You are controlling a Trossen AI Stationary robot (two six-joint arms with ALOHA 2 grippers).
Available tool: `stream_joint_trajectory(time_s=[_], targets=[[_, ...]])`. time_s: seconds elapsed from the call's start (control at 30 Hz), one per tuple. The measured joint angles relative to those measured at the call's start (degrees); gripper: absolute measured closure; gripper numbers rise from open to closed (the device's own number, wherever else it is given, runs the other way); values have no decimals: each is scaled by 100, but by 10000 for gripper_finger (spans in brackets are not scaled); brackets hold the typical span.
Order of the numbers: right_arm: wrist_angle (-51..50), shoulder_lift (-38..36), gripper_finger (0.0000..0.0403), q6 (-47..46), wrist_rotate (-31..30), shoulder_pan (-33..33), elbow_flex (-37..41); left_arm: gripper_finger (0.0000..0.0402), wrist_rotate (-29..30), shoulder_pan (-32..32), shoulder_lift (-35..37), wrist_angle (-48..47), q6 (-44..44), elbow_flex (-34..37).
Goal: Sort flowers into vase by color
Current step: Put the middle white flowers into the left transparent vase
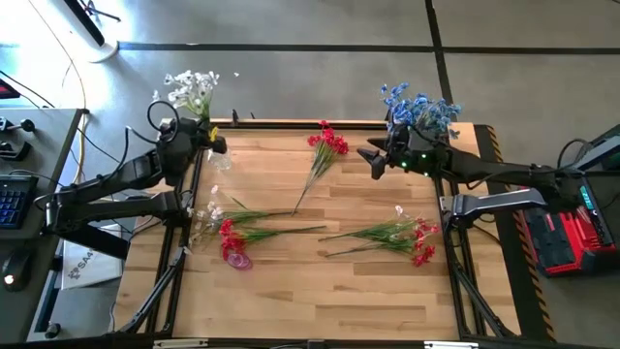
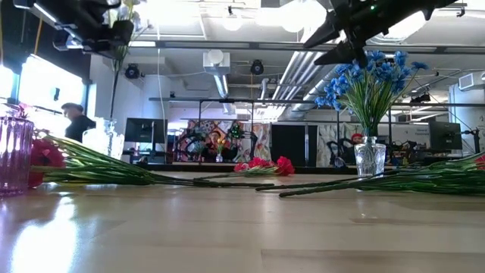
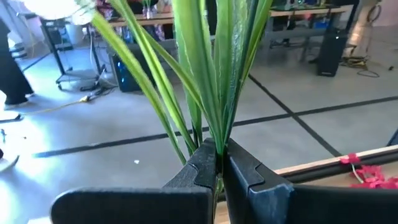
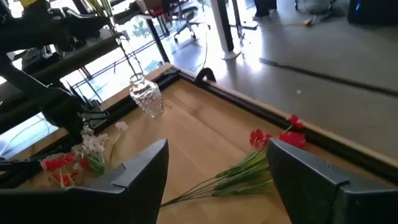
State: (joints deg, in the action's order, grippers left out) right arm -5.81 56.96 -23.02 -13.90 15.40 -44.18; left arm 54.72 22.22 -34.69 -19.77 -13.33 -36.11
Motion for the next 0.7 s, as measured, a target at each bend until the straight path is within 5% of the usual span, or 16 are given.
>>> stream_joint_trajectory(time_s=[0.4,0.7], targets=[[856,1040,144,-1,1039,-4,0,384,583,36,-28,-1114,-1078,112],[1659,2090,144,426,1900,-36,2,279,-392,140,-31,-1743,-2060,112]])
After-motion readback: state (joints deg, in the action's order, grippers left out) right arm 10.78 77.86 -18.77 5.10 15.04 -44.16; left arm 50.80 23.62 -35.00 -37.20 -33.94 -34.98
